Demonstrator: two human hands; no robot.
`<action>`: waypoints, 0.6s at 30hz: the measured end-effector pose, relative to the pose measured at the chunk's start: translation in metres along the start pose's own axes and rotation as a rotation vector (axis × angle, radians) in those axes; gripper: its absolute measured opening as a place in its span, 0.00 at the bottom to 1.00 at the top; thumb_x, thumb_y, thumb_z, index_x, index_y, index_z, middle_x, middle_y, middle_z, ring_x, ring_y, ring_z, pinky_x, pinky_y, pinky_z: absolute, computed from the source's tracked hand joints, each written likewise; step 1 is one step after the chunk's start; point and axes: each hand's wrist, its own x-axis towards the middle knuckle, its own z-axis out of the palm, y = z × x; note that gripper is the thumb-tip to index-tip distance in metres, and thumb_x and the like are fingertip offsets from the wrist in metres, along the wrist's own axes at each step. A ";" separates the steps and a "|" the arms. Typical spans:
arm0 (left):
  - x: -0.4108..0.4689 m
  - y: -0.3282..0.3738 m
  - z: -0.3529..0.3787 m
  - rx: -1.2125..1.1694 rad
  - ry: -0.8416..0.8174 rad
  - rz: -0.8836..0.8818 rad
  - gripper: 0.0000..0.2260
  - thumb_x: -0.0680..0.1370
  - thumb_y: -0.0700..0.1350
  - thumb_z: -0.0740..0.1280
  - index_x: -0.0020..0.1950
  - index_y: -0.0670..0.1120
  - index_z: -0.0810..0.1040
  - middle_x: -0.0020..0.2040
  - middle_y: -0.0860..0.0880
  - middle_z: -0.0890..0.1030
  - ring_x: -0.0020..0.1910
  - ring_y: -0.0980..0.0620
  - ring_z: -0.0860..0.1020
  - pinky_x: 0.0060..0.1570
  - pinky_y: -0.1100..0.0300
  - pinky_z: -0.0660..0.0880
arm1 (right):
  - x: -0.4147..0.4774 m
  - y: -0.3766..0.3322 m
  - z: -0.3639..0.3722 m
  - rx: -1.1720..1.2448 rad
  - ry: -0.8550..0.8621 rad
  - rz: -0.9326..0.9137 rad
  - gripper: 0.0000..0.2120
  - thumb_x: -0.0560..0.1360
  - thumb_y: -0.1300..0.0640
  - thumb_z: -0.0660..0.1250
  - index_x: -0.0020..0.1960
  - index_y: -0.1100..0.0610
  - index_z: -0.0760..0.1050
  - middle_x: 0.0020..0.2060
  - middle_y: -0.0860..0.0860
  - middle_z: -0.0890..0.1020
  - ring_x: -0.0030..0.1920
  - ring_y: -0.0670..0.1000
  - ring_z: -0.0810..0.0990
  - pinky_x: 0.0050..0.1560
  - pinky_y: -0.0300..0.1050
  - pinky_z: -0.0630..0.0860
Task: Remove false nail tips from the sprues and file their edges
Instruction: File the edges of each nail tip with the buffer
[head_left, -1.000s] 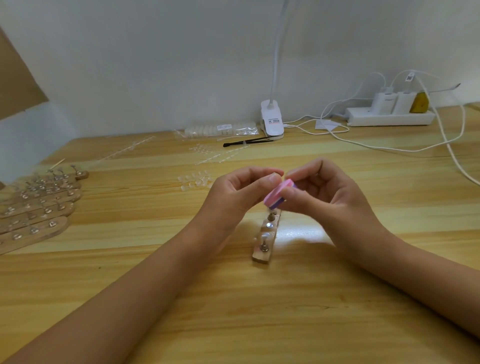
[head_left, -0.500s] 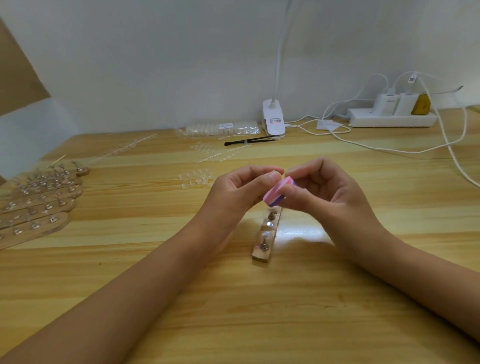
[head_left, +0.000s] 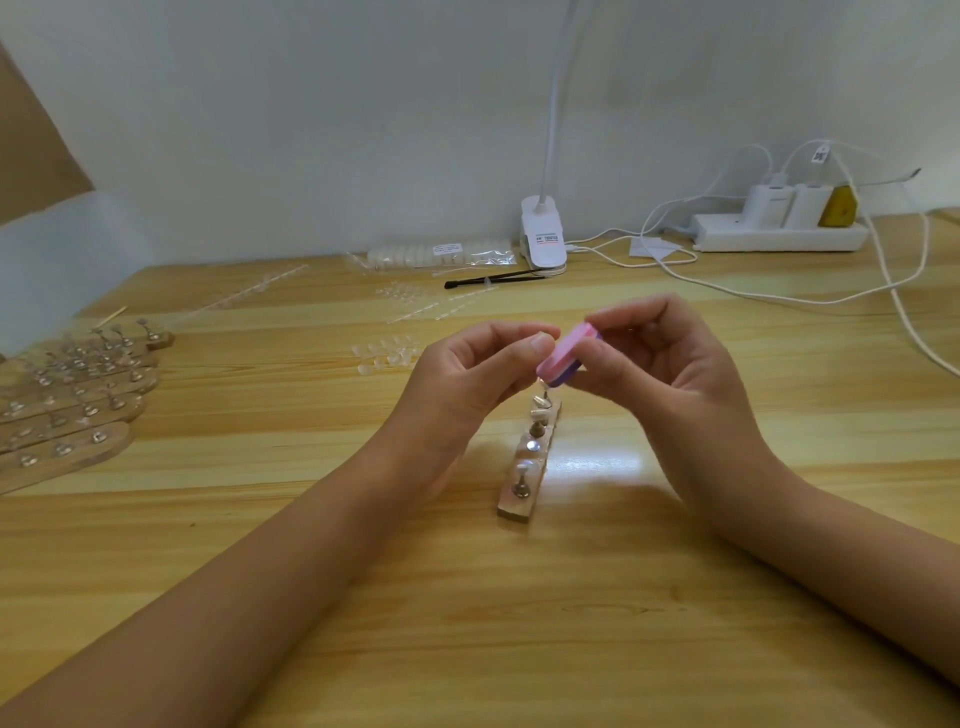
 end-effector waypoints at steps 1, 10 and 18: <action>0.000 0.000 0.000 0.006 -0.005 0.001 0.15 0.73 0.48 0.71 0.56 0.42 0.82 0.53 0.42 0.85 0.52 0.48 0.83 0.56 0.57 0.79 | 0.000 0.000 0.000 0.001 -0.019 0.008 0.14 0.70 0.54 0.74 0.52 0.58 0.75 0.47 0.58 0.84 0.51 0.59 0.84 0.53 0.57 0.81; -0.002 0.000 0.001 0.019 0.009 -0.003 0.13 0.73 0.49 0.71 0.55 0.45 0.83 0.52 0.44 0.85 0.51 0.50 0.83 0.57 0.57 0.79 | 0.001 -0.005 -0.001 -0.029 -0.069 0.005 0.13 0.68 0.55 0.72 0.50 0.59 0.75 0.45 0.53 0.84 0.49 0.55 0.84 0.50 0.52 0.83; -0.001 -0.002 0.001 0.005 0.024 -0.005 0.07 0.77 0.44 0.70 0.54 0.46 0.83 0.50 0.46 0.86 0.50 0.52 0.83 0.56 0.58 0.78 | 0.001 -0.001 0.000 -0.060 -0.043 -0.003 0.13 0.68 0.56 0.73 0.50 0.58 0.75 0.46 0.57 0.83 0.51 0.59 0.83 0.55 0.58 0.81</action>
